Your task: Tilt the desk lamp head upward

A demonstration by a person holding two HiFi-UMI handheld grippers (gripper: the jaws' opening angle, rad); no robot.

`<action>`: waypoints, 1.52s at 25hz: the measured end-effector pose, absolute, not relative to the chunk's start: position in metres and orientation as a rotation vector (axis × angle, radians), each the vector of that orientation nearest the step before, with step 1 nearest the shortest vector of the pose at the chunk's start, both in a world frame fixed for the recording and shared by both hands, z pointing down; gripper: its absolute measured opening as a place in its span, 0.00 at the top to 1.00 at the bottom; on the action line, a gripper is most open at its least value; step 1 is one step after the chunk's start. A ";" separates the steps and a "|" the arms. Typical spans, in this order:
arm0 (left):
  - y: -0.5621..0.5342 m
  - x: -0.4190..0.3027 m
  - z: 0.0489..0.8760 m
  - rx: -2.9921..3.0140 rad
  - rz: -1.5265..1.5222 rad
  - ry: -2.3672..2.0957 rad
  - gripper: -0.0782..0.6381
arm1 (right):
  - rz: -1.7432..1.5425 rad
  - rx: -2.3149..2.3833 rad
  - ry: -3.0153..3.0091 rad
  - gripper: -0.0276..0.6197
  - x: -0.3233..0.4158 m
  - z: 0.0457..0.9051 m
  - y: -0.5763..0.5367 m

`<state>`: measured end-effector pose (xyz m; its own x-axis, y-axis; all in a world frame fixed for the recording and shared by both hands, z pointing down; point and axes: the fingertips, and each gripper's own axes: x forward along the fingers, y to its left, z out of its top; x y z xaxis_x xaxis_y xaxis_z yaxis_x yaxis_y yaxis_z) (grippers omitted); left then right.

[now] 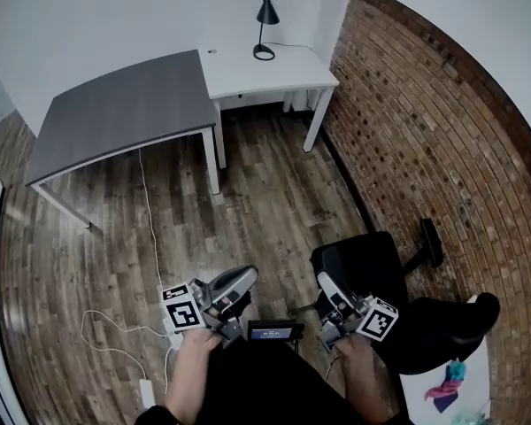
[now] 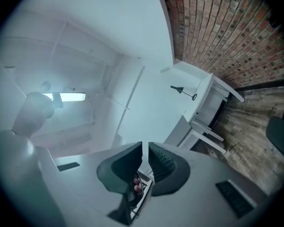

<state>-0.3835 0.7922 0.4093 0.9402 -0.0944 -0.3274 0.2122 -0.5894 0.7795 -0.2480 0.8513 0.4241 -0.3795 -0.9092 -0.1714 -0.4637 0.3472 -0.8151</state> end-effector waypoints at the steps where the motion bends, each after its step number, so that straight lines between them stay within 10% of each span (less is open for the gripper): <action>1: 0.775 -0.383 0.405 2.165 -0.418 0.093 0.88 | -0.909 -1.194 1.987 0.91 -0.251 0.420 0.833; 17: 0.610 -0.390 0.409 2.127 -0.376 0.128 0.88 | -0.890 -1.141 1.937 0.82 -0.270 0.402 0.655; 38: 0.425 -0.226 0.393 2.167 -0.362 -0.015 0.88 | -0.921 -0.934 1.939 0.82 -0.097 0.399 0.453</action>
<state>-0.2255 0.4254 0.3932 0.9569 -0.1443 -0.2521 0.1227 -0.5859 0.8010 -0.0971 0.4532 0.3989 -0.4261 -0.8431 -0.3279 -0.2783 0.4671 -0.8393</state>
